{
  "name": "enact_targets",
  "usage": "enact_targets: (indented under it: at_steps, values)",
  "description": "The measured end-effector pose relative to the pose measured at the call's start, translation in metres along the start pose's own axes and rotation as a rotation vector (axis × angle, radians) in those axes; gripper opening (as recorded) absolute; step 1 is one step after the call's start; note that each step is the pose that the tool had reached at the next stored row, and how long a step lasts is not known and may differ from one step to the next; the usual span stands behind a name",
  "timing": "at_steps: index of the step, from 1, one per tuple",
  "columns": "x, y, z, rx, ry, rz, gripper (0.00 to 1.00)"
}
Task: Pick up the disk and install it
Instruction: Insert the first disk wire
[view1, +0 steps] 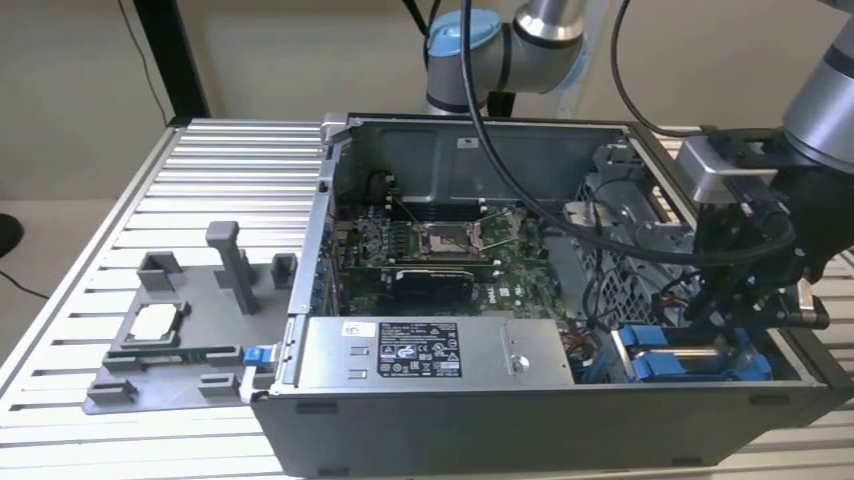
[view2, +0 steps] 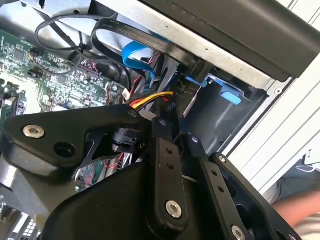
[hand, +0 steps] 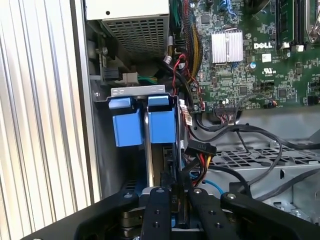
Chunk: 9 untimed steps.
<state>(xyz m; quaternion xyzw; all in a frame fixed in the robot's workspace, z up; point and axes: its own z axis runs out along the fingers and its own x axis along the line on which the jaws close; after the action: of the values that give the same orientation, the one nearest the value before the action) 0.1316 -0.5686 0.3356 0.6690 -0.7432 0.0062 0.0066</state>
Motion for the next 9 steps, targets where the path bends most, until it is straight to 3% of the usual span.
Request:
enact_targets:
  at_steps: [5,9]
  values:
    - [-0.0017,0.0000,0.0020,0.0010,0.0078,-0.009,0.00]
    - [-0.0028,0.0000,0.0026,0.0012,0.0093,-0.010,0.00]
